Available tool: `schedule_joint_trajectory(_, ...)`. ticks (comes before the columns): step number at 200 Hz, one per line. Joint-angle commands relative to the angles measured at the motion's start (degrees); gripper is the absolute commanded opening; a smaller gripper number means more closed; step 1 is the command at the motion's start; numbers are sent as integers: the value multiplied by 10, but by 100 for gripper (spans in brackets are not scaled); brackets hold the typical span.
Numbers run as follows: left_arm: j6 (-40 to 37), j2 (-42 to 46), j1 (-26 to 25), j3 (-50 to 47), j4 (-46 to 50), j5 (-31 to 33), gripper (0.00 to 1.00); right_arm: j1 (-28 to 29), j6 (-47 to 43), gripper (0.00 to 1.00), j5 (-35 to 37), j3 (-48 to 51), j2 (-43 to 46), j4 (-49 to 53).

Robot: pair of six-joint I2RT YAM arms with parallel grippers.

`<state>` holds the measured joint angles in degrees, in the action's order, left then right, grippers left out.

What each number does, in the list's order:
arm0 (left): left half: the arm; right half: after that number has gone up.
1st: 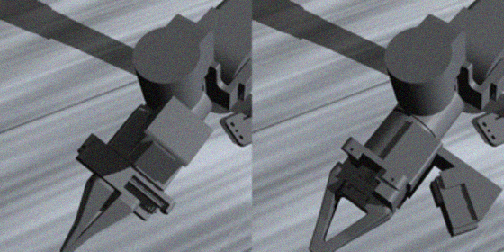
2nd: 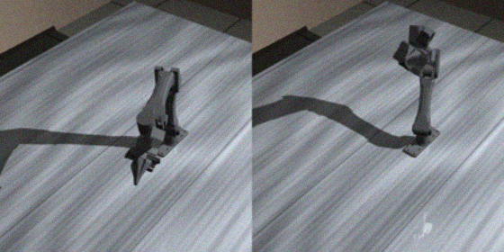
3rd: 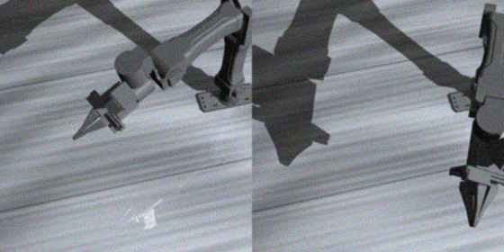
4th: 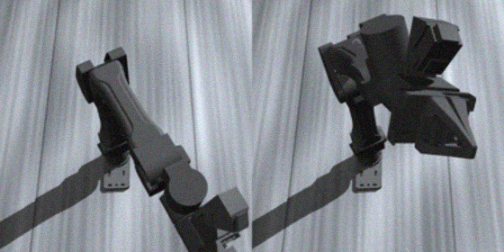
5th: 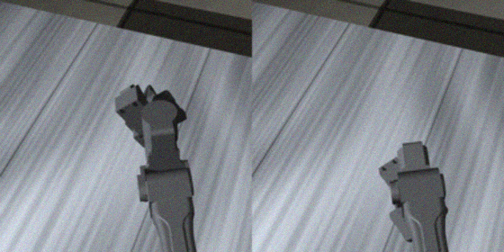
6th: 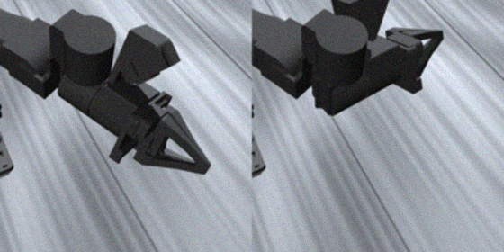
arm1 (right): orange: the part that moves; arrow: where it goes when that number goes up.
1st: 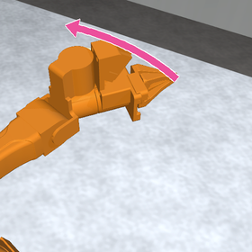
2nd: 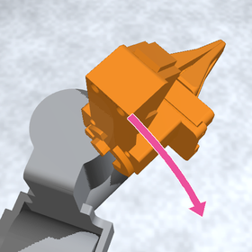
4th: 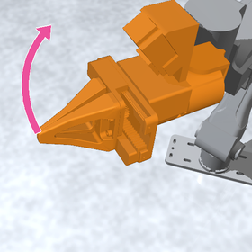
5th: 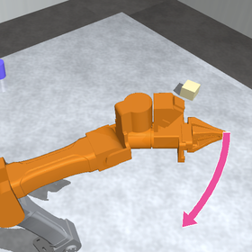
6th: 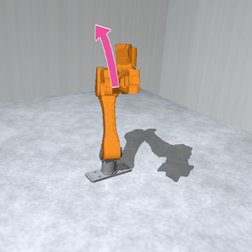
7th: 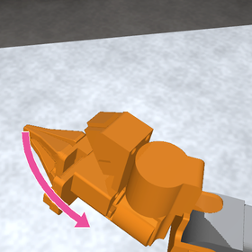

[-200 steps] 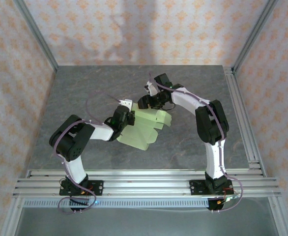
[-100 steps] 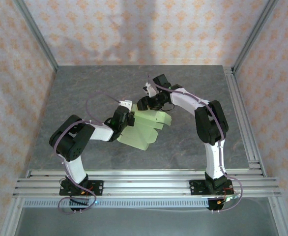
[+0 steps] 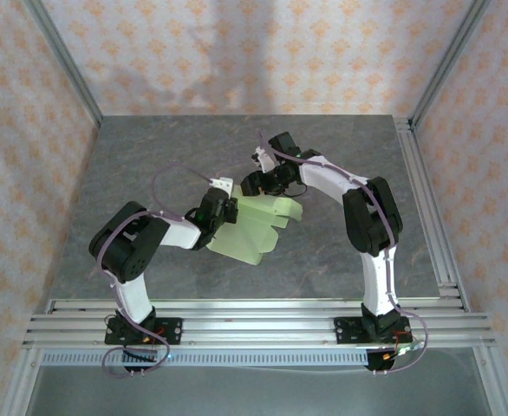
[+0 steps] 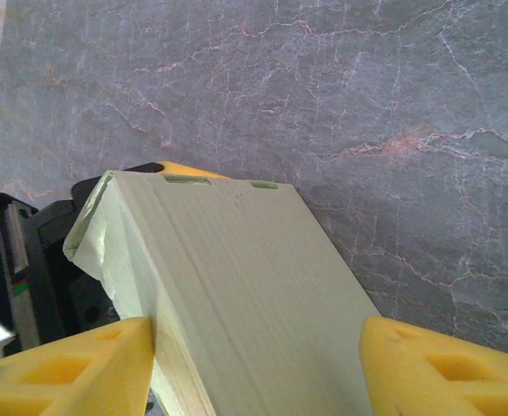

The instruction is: Fold the paper box

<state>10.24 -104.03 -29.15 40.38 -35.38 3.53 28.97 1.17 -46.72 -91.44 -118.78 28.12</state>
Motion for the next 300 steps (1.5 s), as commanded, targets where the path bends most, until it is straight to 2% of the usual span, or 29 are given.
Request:
schedule_joint_trajectory(1, 9, -15, 2, -1, -20, 21, 22, 3, -9, 62, 23, 7, 2, 22)
schedule_joint_trajectory(54, 11, -27, 3, 1, -30, 16, 21, 3, -3, 62, 20, 3, 1, 24)
schedule_joint_trajectory(110, 14, -26, 3, 6, -25, 8, 9, 3, 0, 62, 28, -1, 10, 26)
schedule_joint_trajectory(121, 13, -22, 4, 5, -22, 7, 0, 3, 2, 62, 32, -1, 15, 22)
schedule_joint_trajectory(146, 10, -9, 7, 8, -2, -13, 0, -1, 10, 64, 49, 7, 34, 7)
schedule_joint_trajectory(172, 17, 12, 16, 6, 8, -36, 0, -18, 42, 67, 52, 40, 76, -51)
schedule_joint_trajectory(194, 30, 29, 36, 3, 12, -86, 0, -41, 72, 68, 50, 58, 109, -85)
schedule_joint_trajectory(224, 39, 38, 68, 17, 24, -193, 0, -78, 118, 68, 59, 92, 157, -145)
schedule_joint_trajectory(261, 3, 61, 73, 64, 87, -301, 0, -108, 122, 68, 87, 125, 197, -166)
schedule_joint_trajectory(300, -21, 103, 73, 102, 150, -373, 0, -115, 102, 66, 22, 149, 198, -182)
